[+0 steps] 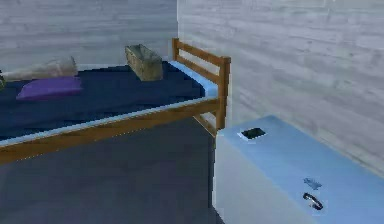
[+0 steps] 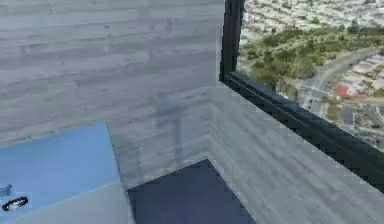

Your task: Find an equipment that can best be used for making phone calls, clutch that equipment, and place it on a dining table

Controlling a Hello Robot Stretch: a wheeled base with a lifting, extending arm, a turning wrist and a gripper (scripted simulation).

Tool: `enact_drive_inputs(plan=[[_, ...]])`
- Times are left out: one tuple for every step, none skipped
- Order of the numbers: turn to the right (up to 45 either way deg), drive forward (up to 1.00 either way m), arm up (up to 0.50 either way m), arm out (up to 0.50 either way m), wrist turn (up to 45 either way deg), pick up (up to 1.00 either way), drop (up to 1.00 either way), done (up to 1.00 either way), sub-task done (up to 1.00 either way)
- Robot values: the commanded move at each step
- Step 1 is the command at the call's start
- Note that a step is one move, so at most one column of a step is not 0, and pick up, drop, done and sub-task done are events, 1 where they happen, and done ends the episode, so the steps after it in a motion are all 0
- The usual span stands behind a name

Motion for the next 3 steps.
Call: enact_drive_inputs(plan=[[-45.0,0.0,0.0,0.0,0.0,0.0,0.0,0.0,0.0],[-24.0,0.0,0.0,0.0,0.0,0.0,0.0,0.0,0.0],[45.0,0.0,0.0,0.0,0.0,0.0,0.0,0.0,0.0]])
